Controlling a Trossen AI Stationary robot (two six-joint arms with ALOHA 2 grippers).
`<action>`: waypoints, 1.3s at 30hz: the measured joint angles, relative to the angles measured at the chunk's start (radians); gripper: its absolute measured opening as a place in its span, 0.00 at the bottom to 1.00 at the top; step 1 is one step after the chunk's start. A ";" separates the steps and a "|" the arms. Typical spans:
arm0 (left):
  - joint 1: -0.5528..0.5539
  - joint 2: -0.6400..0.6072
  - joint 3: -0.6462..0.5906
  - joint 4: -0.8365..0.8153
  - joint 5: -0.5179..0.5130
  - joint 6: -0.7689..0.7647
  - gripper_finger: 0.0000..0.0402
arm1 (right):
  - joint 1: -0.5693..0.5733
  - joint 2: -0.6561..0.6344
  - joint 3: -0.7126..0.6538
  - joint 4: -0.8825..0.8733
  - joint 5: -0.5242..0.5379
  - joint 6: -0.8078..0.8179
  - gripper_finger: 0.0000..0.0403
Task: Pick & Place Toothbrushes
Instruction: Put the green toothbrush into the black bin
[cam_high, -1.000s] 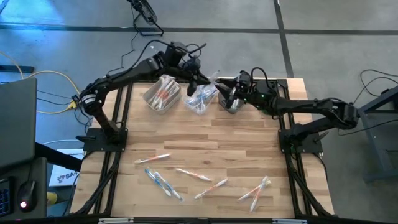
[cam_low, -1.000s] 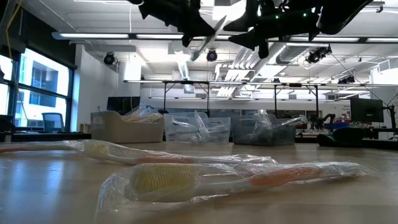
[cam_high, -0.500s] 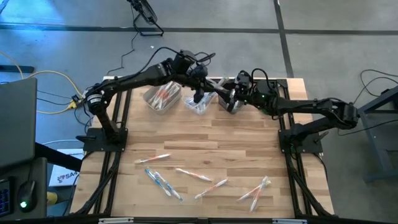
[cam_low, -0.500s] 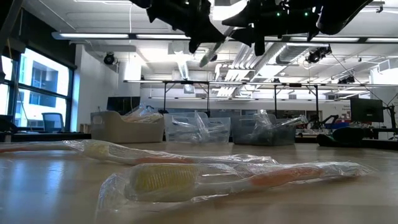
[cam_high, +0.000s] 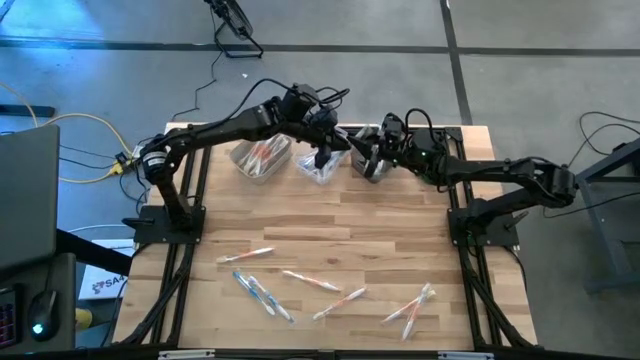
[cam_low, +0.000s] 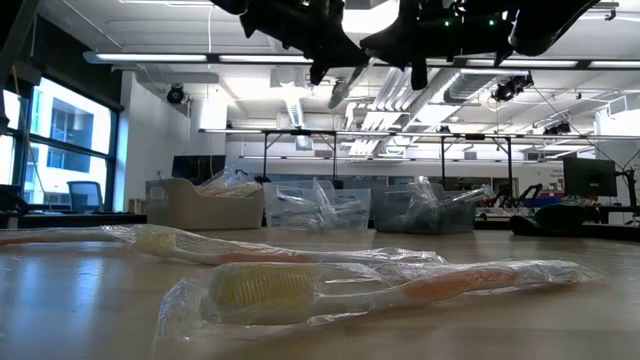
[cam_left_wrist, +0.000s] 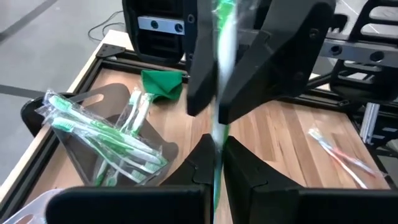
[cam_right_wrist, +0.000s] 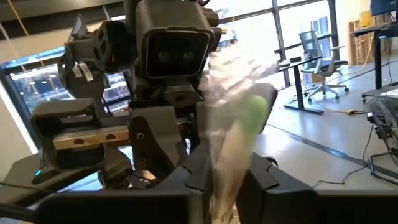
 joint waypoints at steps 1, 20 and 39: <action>0.000 0.000 0.000 0.000 0.000 0.004 0.02 | 0.000 0.000 0.000 0.000 0.003 0.004 0.08; 0.001 -0.002 0.000 0.019 -0.049 -0.031 0.25 | 0.000 0.000 0.000 -0.006 0.018 0.015 0.04; 0.001 -0.002 0.000 0.028 -0.072 -0.031 0.58 | -0.011 0.000 0.000 -0.028 0.019 0.013 0.04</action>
